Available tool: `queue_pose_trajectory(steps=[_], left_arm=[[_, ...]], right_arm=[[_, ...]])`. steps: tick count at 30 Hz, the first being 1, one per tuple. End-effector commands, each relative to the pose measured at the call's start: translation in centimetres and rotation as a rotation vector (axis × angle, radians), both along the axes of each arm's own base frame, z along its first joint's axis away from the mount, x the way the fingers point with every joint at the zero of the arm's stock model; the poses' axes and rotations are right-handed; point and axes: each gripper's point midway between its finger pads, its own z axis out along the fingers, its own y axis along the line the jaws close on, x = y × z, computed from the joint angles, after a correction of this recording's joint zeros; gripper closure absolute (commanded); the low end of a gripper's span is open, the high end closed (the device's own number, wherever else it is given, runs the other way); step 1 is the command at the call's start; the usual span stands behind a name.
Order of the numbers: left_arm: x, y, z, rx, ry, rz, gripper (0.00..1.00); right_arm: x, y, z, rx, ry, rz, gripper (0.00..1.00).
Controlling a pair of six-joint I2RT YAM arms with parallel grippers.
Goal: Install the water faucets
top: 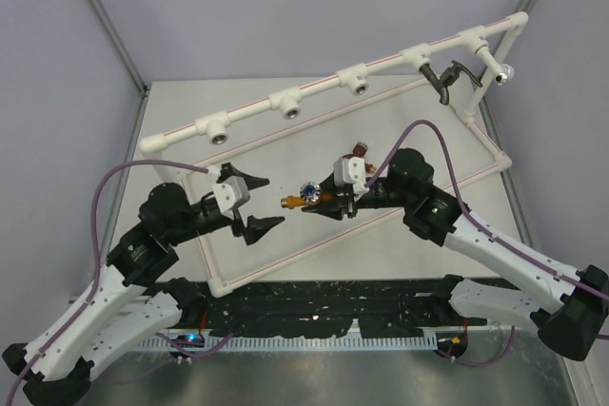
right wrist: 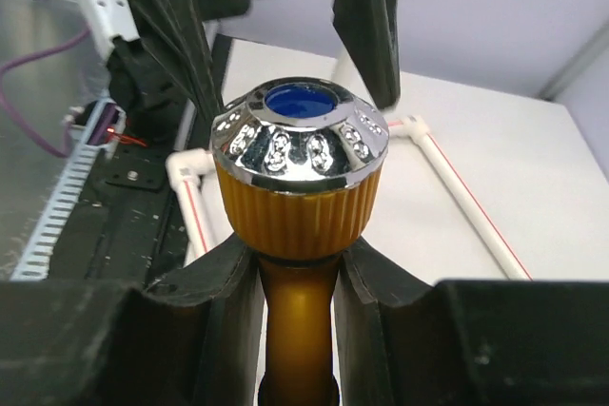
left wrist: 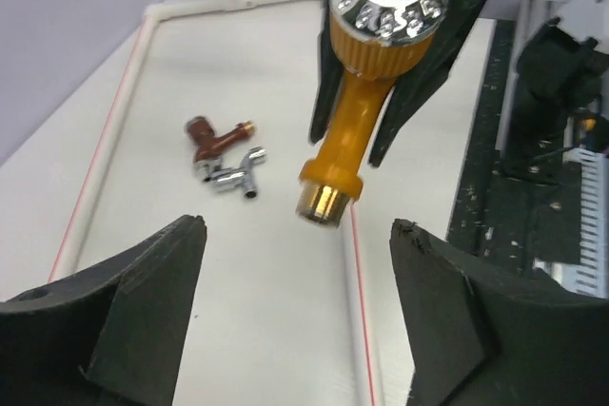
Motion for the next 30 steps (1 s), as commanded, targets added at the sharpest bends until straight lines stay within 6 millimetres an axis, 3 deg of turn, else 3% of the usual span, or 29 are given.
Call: queue_pose_trajectory(steps=[1, 4, 6, 10, 11, 12, 13, 14, 18, 22, 25, 30], left_arm=[[3.5, 4.8, 1.4, -0.008, 0.007, 0.360, 0.13], [5.6, 9.5, 0.6, 0.001, 0.058, 0.662, 0.10], [5.7, 11.9, 0.2, -0.002, 0.077, 0.780, 0.09], [4.8, 15.3, -0.5, -0.066, 0.126, 0.925, 0.08], [4.3, 16.0, -0.4, -0.087, 0.130, 0.940, 0.08], [4.0, 16.5, -0.4, -0.098, 0.131, 0.957, 0.08], [3.8, 17.3, -0.4, -0.105, 0.131, 0.985, 0.08], [3.6, 18.3, -0.5, -0.113, 0.128, 1.027, 0.08], [3.1, 22.4, -0.8, -0.136, 0.104, 1.216, 0.08], [3.7, 24.5, -1.5, -0.097, 0.075, 1.368, 0.08], [5.1, 24.4, -1.7, -0.095, 0.051, 1.433, 0.06], [7.2, 24.8, -0.2, -0.219, -0.013, 1.522, 0.06]], right_arm=[[3.7, -2.5, 2.8, 0.000, -0.141, -0.264, 0.95], [5.5, -4.8, 2.5, -0.045, -0.175, -0.421, 0.95], [6.3, -6.3, 2.7, -0.058, -0.217, -0.505, 0.95], [8.5, -9.4, 4.2, -0.012, -0.319, -0.716, 0.95], [9.3, -10.3, 3.0, -0.030, -0.325, -0.780, 0.95], [9.3, -11.0, 4.7, 0.044, -0.364, -0.816, 0.95], [10.1, -12.1, 3.9, 0.045, -0.365, -0.894, 0.95], [10.3, -12.9, 5.2, 0.105, -0.387, -0.937, 0.95], [11.7, -15.4, 5.6, 0.110, -0.392, -1.094, 0.95], [11.8, -16.0, 6.1, 0.130, -0.477, -1.112, 0.95], [12.5, -16.6, 6.3, 0.111, -0.518, -1.130, 0.95], [12.8, -16.9, 6.4, 0.100, -0.592, -1.104, 0.95]])
